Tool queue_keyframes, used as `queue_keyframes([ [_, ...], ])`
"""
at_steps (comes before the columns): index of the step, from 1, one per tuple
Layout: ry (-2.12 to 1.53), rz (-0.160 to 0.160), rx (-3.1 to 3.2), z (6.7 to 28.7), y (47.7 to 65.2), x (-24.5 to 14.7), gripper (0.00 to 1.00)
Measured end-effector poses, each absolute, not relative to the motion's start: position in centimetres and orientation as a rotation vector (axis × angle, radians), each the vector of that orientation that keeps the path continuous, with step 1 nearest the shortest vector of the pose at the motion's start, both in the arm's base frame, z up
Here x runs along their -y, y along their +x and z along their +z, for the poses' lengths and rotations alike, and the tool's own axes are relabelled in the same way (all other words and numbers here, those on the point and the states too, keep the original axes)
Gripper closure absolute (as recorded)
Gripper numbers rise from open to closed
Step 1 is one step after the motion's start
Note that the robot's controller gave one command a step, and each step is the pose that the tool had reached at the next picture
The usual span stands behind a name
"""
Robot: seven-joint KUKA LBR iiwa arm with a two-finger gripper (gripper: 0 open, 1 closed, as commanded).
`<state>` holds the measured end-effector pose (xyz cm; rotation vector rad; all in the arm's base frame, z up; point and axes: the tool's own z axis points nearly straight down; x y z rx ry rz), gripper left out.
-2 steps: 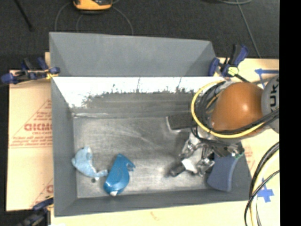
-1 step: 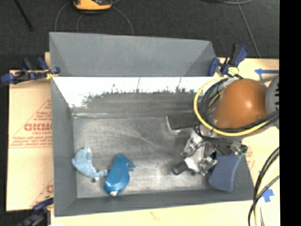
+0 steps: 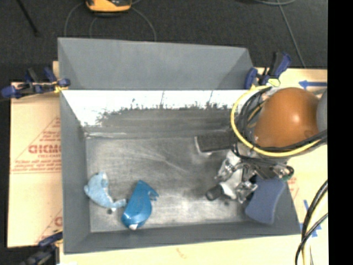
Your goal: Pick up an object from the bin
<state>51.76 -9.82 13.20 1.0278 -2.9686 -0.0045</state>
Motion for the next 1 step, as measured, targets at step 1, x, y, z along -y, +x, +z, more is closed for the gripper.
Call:
queue_keyframes([
  [1, 1.026, -0.004, 2.968, 14.81, 51.73, 9.82, 1.00],
])
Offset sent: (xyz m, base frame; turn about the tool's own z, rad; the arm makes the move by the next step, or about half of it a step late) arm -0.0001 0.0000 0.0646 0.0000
